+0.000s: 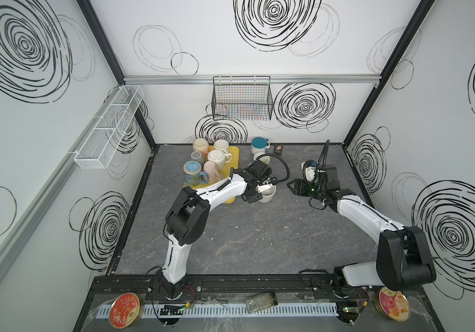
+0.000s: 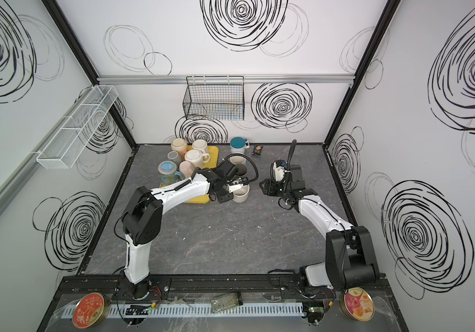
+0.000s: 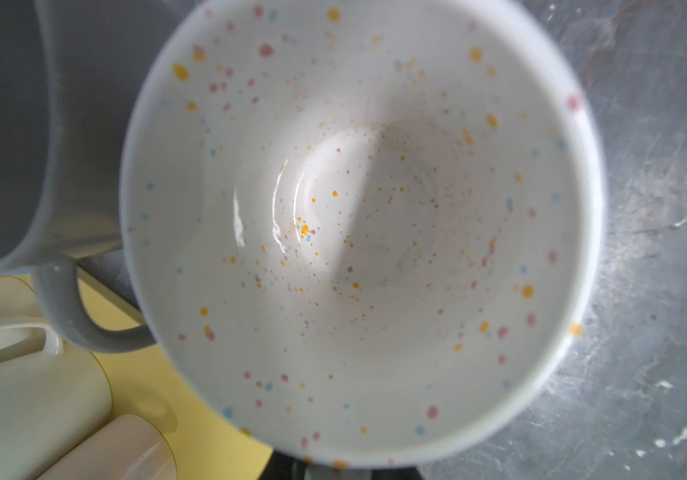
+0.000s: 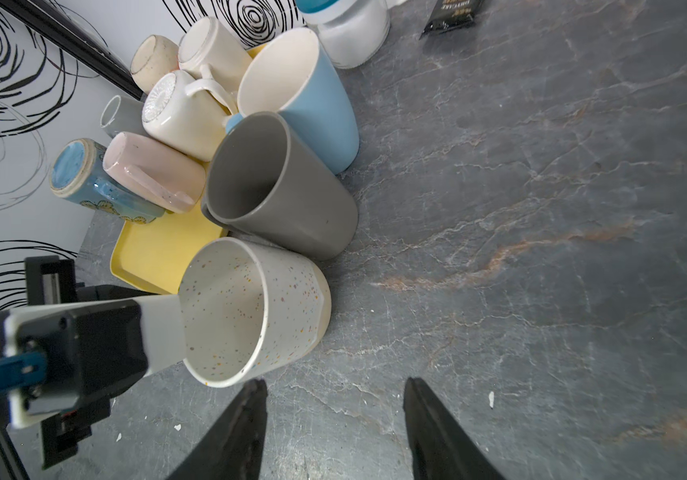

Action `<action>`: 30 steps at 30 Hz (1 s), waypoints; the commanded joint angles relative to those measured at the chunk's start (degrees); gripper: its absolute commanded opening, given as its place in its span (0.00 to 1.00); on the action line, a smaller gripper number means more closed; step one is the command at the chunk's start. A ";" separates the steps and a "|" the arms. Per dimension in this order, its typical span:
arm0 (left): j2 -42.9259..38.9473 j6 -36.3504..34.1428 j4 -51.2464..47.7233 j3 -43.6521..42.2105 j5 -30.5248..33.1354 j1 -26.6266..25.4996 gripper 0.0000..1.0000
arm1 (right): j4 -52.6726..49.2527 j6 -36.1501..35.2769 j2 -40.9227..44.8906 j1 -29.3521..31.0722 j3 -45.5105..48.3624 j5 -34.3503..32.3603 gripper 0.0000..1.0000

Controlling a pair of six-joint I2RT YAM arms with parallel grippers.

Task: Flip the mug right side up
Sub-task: 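Lower the upright speckled mug beside the grey mug and release it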

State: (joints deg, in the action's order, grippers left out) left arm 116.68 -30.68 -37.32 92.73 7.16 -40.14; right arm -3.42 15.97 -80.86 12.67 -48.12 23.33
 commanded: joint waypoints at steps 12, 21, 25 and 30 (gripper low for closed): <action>0.49 -0.55 2.64 4.65 5.62 0.15 0.36 | -0.52 -1.53 -4.49 -0.19 -3.86 3.85 0.55; -1.96 0.31 3.06 4.68 5.28 0.24 0.47 | -2.01 -1.88 -2.47 0.37 -4.58 1.58 0.55; -5.63 1.20 3.73 2.92 4.35 0.81 0.48 | -3.29 -2.41 -1.77 1.97 -5.63 -0.93 0.54; -13.69 3.76 7.24 -3.55 1.10 3.55 0.49 | -4.27 -4.68 -1.93 6.84 -8.42 -5.84 0.54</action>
State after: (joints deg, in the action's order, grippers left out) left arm 109.27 -29.23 -33.85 91.61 10.70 -38.79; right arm -6.24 13.61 -84.23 17.08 -53.63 21.04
